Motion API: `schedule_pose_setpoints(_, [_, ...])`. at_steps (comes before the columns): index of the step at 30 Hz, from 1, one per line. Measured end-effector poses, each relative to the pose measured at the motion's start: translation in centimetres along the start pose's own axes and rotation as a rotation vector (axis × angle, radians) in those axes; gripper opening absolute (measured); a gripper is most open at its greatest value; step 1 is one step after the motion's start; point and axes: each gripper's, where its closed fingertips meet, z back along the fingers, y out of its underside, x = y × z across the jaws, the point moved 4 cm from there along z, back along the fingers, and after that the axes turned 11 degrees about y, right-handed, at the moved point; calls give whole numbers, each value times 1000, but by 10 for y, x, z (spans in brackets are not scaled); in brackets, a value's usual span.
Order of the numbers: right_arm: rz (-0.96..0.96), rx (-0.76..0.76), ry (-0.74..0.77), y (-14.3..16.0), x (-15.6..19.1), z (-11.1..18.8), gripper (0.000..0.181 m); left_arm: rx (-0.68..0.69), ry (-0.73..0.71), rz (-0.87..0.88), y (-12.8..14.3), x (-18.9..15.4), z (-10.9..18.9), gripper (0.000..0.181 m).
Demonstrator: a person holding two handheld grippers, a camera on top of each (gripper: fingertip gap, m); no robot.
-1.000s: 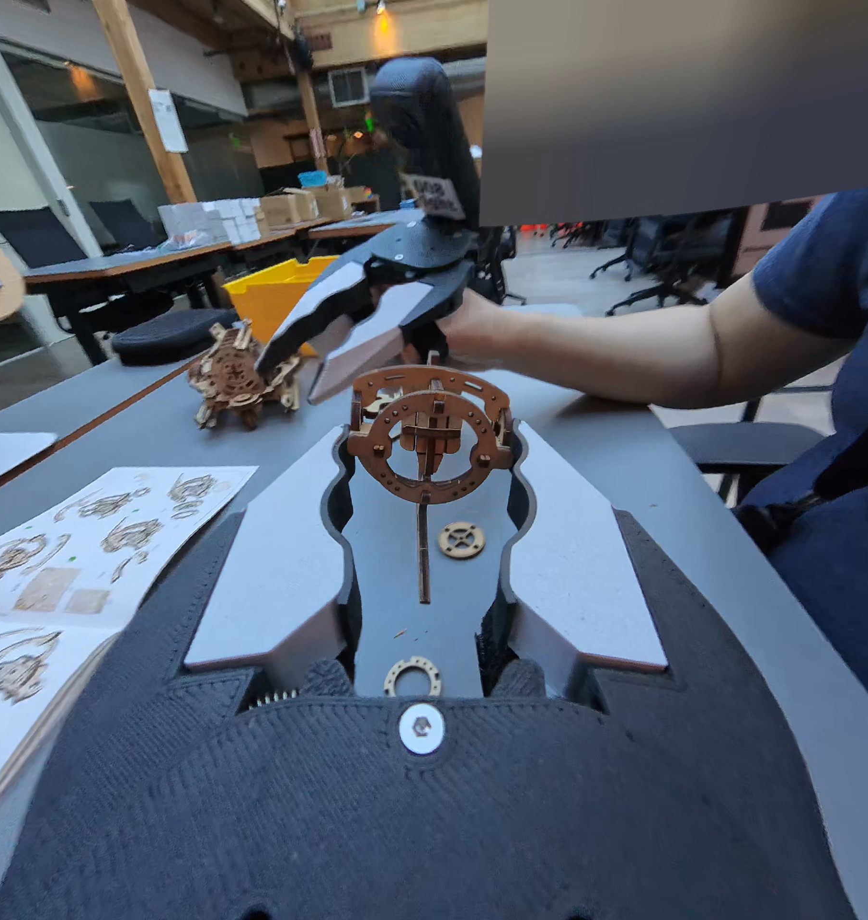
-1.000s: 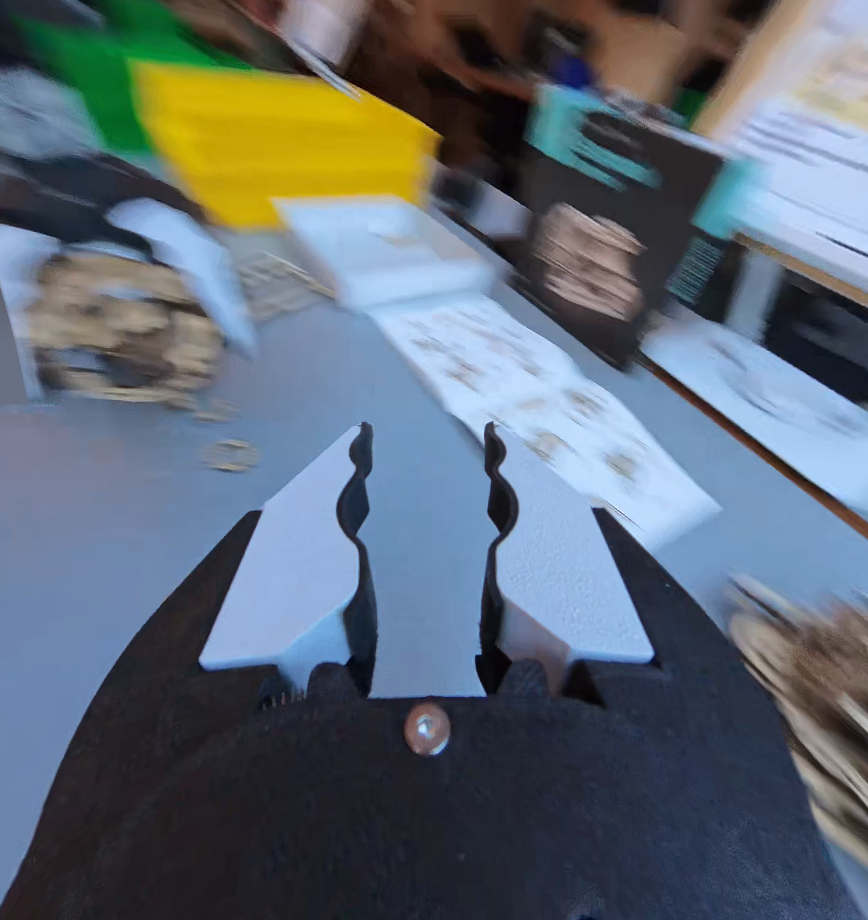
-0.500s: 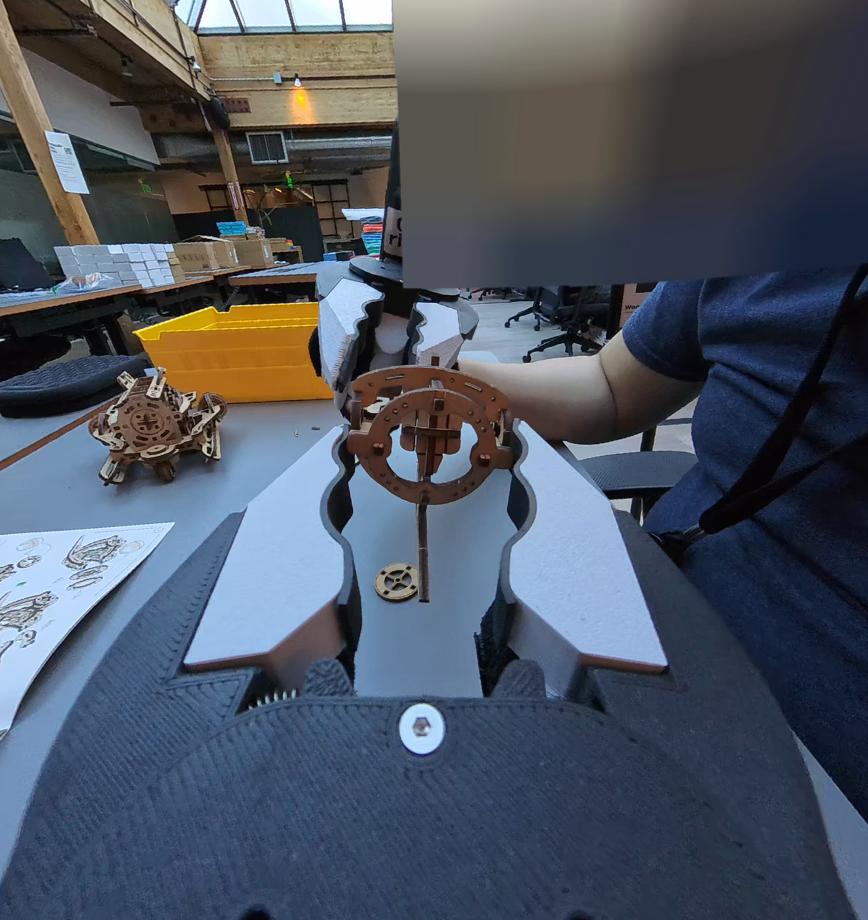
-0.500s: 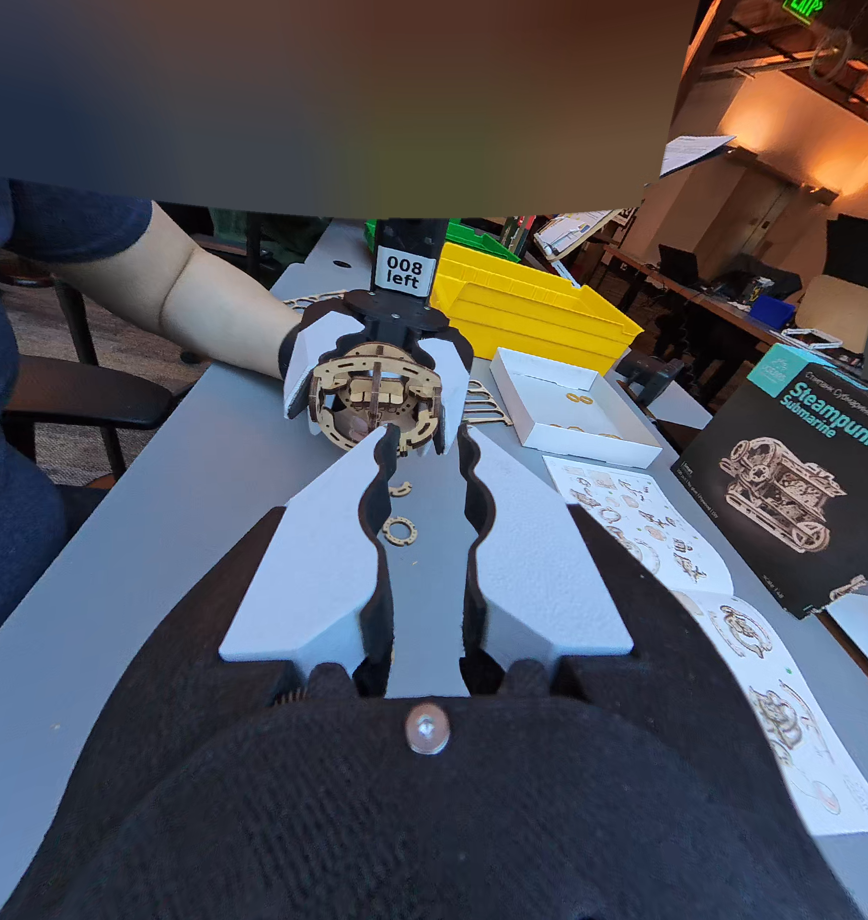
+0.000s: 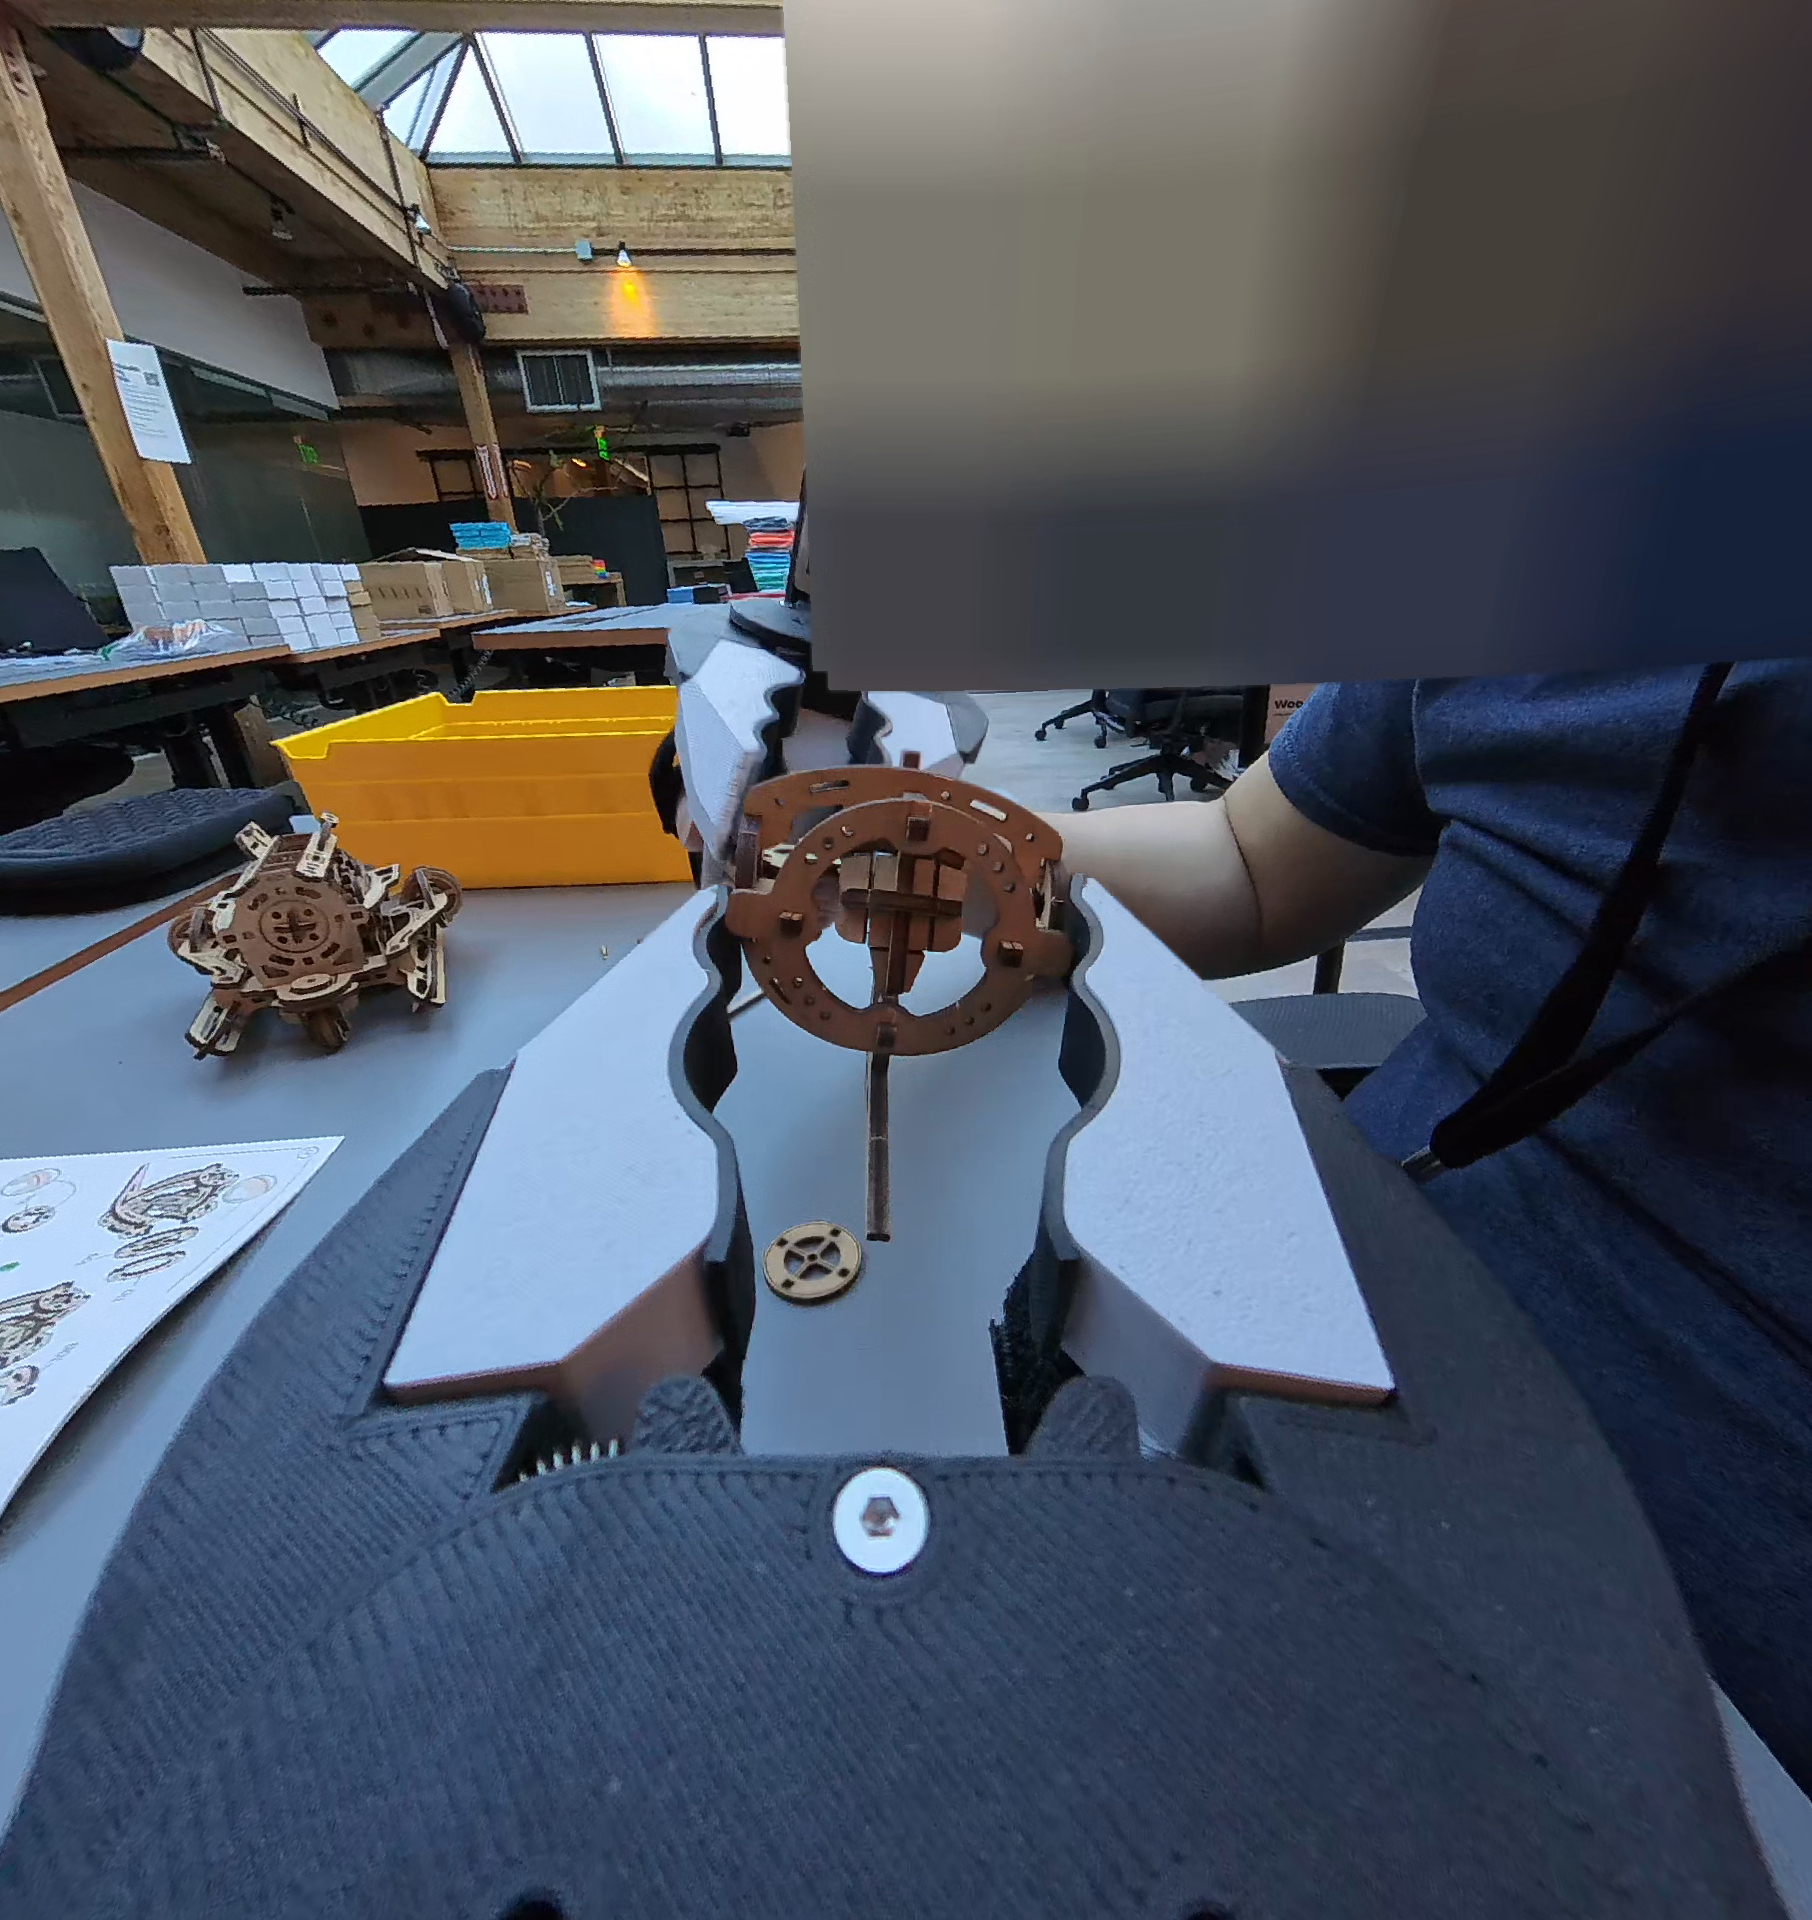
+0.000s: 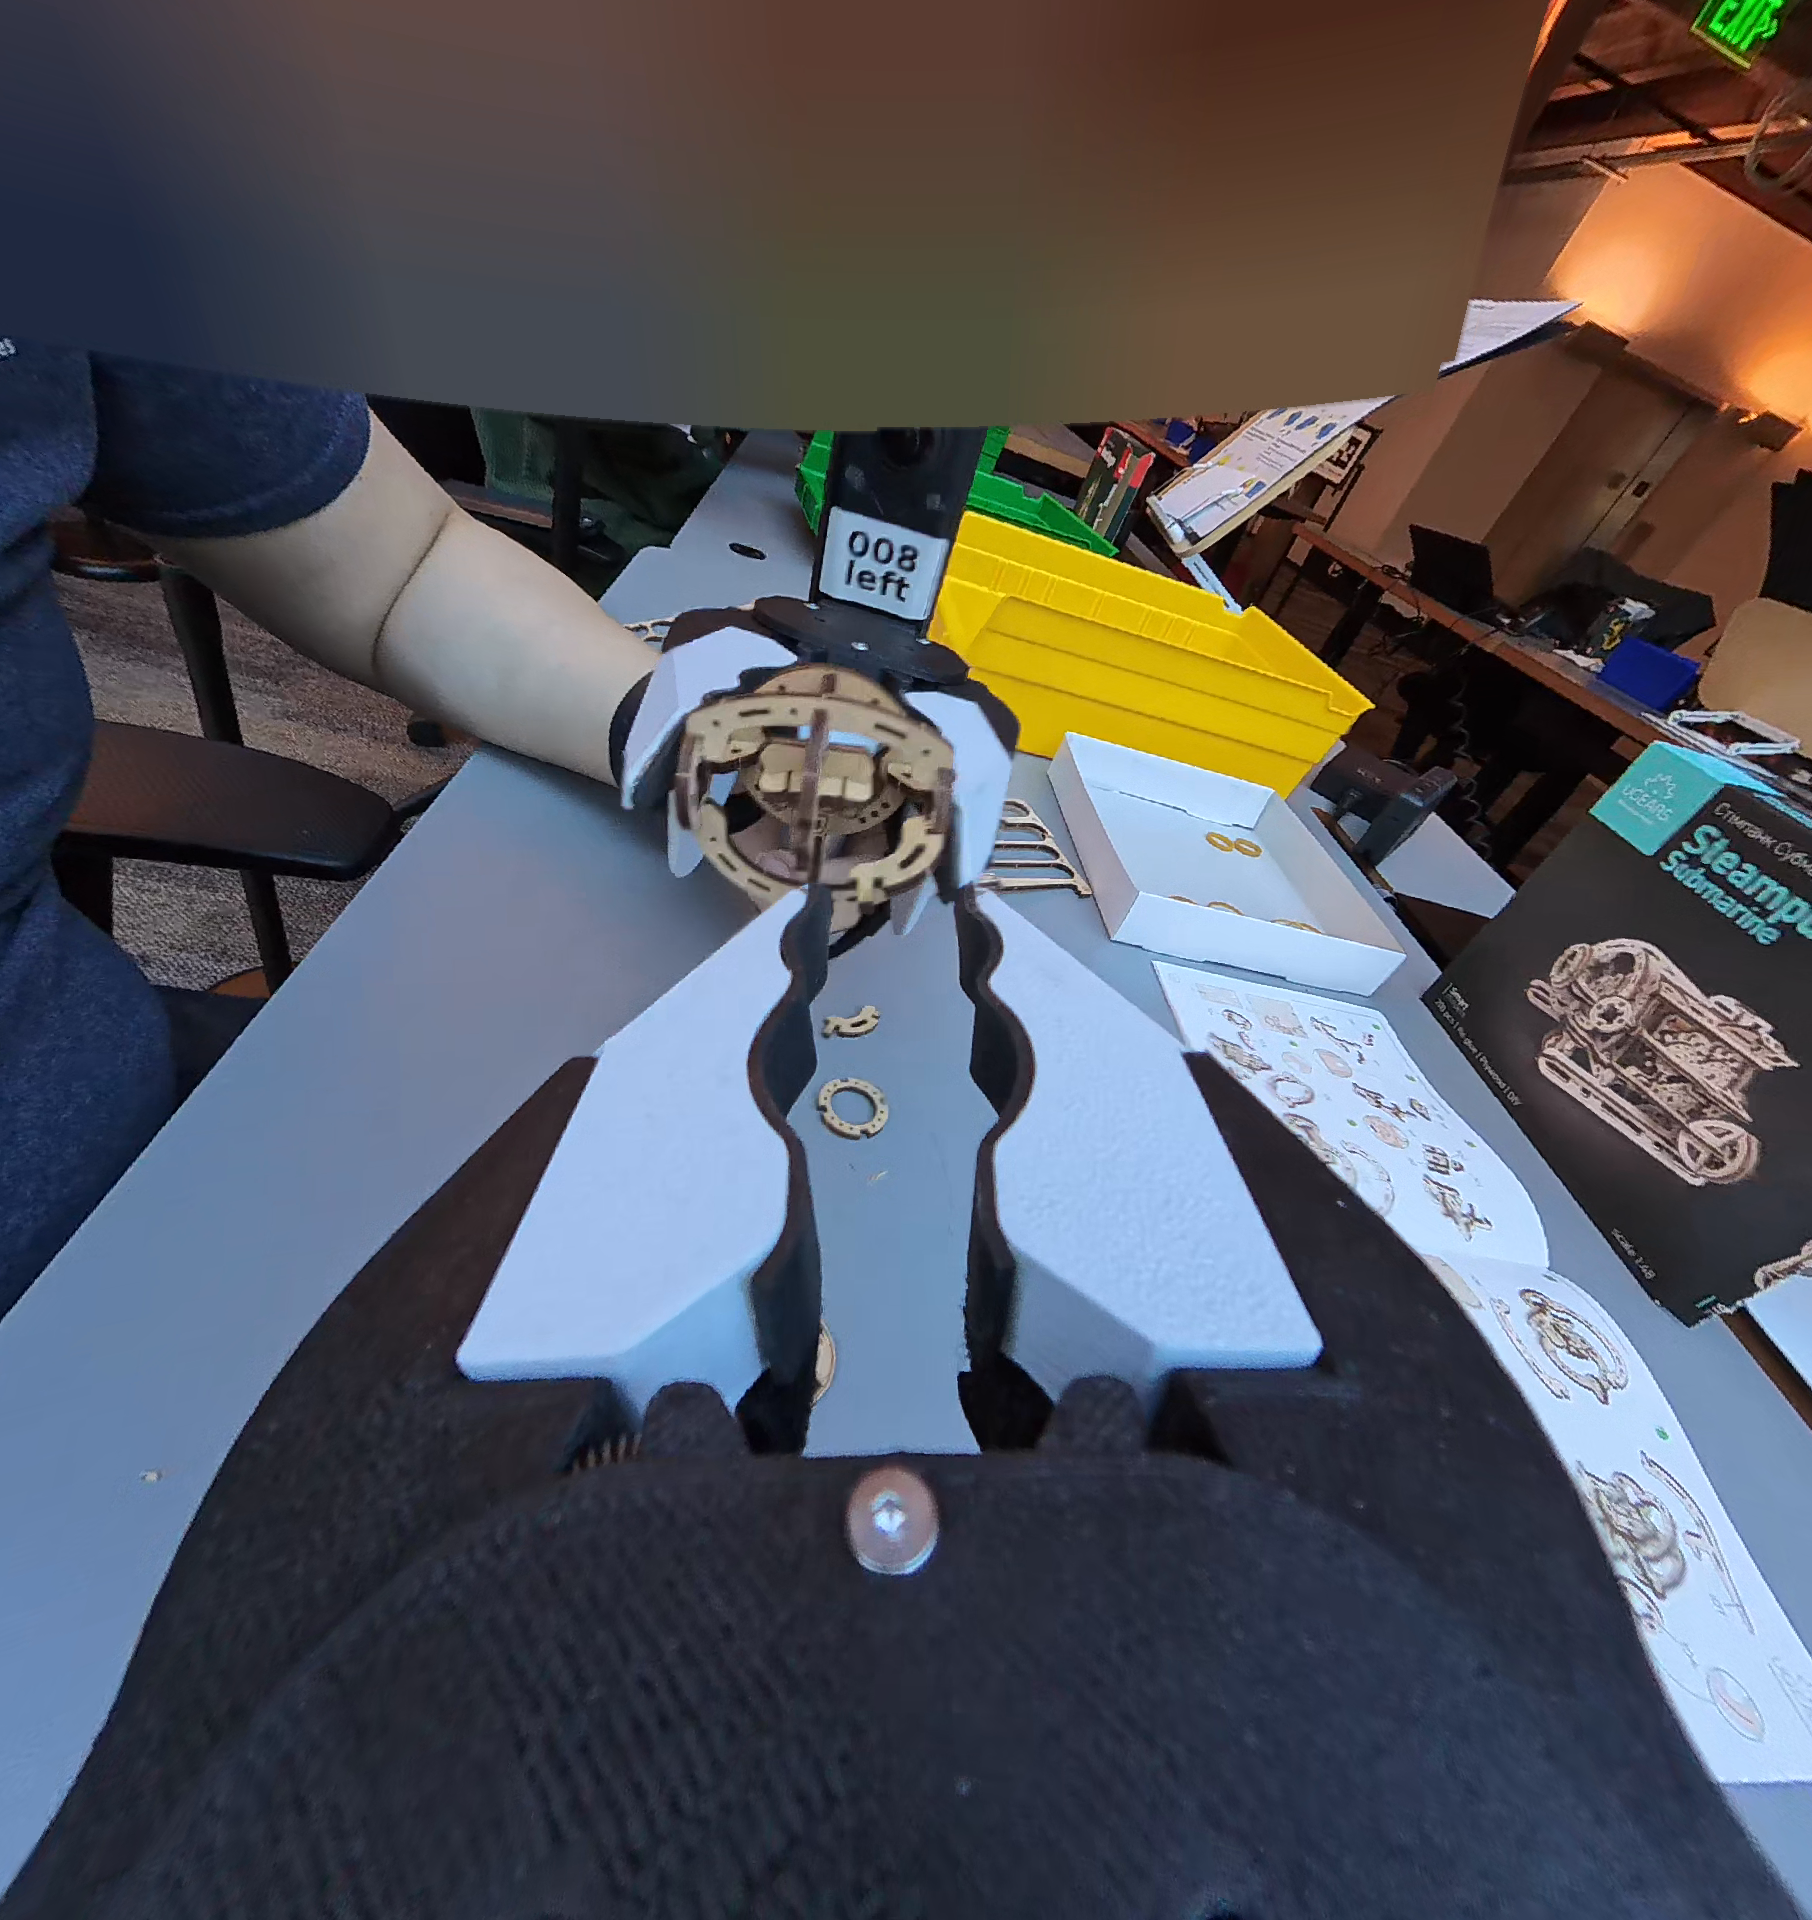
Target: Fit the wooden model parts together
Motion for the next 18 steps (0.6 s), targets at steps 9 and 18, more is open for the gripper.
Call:
schedule_pose_setpoints(9, [23, -2, 0, 0, 5, -5, 18, -15, 29, 12, -1, -4, -3, 61])
schedule_pose_setpoints(18, [55, -32, 39, -4, 5, -5, 16, -33, 35, 40, -3, -3, -2, 61])
